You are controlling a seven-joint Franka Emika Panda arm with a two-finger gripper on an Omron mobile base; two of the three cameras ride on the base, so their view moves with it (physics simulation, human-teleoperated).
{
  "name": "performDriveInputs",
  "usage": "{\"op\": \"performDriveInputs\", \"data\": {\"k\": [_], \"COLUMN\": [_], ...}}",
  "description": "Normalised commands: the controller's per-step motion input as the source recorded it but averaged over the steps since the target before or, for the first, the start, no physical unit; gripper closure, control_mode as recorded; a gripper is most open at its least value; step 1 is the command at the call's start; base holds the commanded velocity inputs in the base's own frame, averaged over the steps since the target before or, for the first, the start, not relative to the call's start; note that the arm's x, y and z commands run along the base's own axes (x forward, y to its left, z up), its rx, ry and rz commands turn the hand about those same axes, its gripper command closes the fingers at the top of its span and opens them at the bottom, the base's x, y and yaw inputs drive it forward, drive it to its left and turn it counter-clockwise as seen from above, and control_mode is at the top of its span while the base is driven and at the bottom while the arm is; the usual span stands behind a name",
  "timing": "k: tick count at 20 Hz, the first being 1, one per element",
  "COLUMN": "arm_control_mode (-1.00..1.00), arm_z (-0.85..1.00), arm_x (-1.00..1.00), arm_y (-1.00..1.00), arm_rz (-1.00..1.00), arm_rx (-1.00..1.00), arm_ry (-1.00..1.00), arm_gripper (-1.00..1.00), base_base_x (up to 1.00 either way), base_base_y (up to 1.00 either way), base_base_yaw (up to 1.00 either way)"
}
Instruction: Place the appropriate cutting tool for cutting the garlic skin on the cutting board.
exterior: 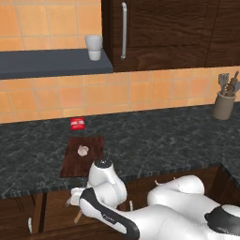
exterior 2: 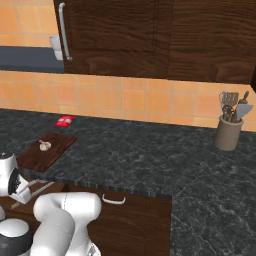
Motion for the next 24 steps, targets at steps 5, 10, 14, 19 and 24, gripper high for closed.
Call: {"op": "performDriveInputs", "data": {"k": [5, 10, 14, 19, 24], "arm_control_mode": [-1.0, -1.0, -1.0, -1.0, -1.0], "arm_z": [-0.37, -0.38, -0.24, -0.02, -0.01], "arm_x": [0.04, 0.02, 0.0, -0.14, -0.44], "arm_y": [0.18, 0.3, 0.22, 0.16, 0.11], "arm_rz": [0.0, 0.0, 0.0, 0.01, 0.0], "arm_rx": [0.0, -0.02, -0.02, -0.01, 0.0], "arm_ry": [0.0, 0.0, 0.0, 0.0, 0.0], "arm_gripper": [-1.0, -1.0, -1.0, -1.0, -1.0], "base_base_x": [0.0, 0.0, 0.0, 0.0, 0.0], "base_base_y": [0.0, 0.0, 0.0, 0.0, 0.0], "base_base_yaw": [0.0, 0.0, 0.0, 0.0, 0.0]}}
